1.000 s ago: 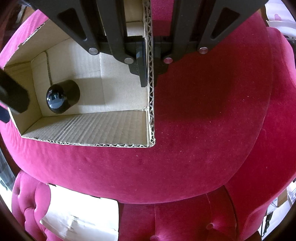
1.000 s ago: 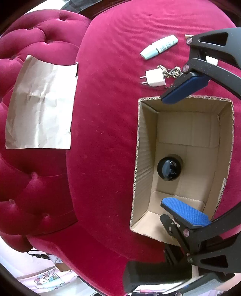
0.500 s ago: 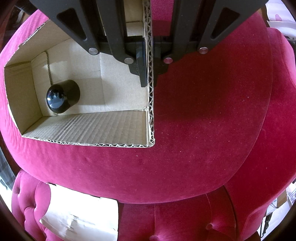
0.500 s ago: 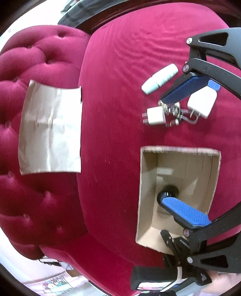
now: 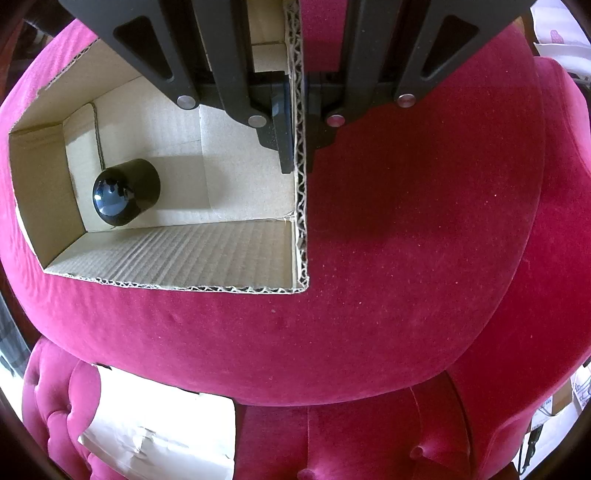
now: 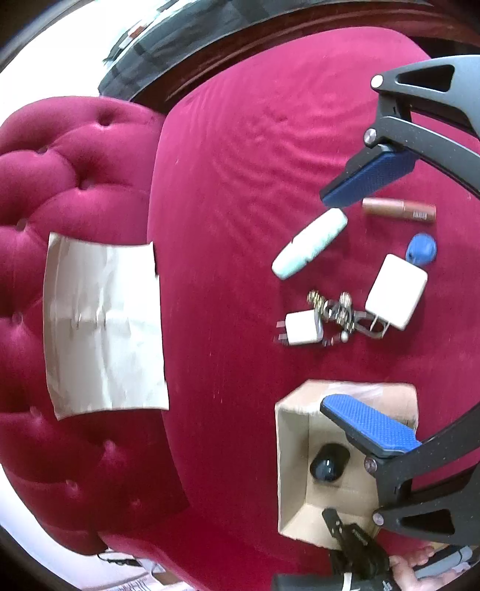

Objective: Organize rigid objects
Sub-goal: 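Move the right gripper to the brown lipstick tube and grasp it, then carry the lipstick tube into the box and release it beside the black object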

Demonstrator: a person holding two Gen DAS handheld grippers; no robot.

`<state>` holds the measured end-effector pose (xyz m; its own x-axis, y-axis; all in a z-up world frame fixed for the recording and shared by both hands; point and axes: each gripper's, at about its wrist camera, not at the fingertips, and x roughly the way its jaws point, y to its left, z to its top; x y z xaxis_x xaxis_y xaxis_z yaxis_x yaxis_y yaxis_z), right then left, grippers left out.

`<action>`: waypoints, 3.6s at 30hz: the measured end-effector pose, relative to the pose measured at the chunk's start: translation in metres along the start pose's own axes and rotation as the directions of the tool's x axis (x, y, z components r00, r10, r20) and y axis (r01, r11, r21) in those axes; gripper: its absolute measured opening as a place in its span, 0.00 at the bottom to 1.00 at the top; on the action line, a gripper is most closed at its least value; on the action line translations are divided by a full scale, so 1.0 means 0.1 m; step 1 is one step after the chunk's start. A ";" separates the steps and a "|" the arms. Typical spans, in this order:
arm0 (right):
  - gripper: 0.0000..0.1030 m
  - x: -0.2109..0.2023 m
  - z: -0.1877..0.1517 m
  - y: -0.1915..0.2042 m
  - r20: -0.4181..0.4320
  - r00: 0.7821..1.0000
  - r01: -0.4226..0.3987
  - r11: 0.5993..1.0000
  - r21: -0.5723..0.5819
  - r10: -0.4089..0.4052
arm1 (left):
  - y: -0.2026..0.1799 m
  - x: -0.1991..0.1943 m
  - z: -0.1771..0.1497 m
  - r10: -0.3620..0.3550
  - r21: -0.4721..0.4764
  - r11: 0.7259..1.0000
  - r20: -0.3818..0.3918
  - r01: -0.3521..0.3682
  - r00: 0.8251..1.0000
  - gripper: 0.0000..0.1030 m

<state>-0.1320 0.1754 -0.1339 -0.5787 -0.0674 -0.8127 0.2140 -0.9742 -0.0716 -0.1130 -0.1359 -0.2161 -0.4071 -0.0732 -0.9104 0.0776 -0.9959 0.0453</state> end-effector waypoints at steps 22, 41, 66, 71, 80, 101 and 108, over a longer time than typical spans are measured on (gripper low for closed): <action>1.00 0.31 -0.20 -0.64 -0.106 0.994 0.044 0.994 0.104 -0.033 | -0.01 0.00 0.00 0.003 0.001 1.000 0.000 -0.003 1.000 0.03; 0.86 0.77 -0.48 -0.86 -0.266 0.962 0.095 0.991 0.100 -0.065 | 0.00 0.01 0.02 0.005 0.001 1.000 0.000 -0.005 1.000 0.03; 0.16 0.65 -0.32 -1.03 -0.236 0.970 0.077 0.991 0.112 -0.049 | 0.01 0.02 0.03 0.008 0.002 1.000 -0.002 -0.008 1.000 0.03; 0.16 0.44 -0.41 -0.96 -0.215 0.975 0.072 0.991 0.111 -0.047 | 0.03 0.03 0.04 0.009 0.002 1.000 -0.002 -0.009 1.000 0.03; 0.16 0.24 -0.32 -0.81 -0.158 0.987 0.056 0.992 0.113 -0.038 | 0.01 0.03 0.05 0.009 0.001 1.000 -0.003 -0.009 1.000 0.03; 0.16 -0.04 0.05 -0.04 -0.019 1.000 -0.013 1.000 0.011 0.013 | -0.02 0.04 0.08 0.019 0.013 1.000 0.000 -0.019 1.000 0.03; 0.16 -0.10 0.08 0.26 0.002 0.999 -0.046 0.999 -0.026 0.046 | 0.03 0.02 0.08 0.014 0.011 1.000 0.006 -0.014 1.000 0.03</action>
<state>-0.1268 0.1491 -0.1226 -0.5698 -0.1129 -0.8140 0.2608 -0.9642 -0.0488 -0.1211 -0.1398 -0.2142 -0.4117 -0.0875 -0.9071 0.0732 -0.9953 0.0627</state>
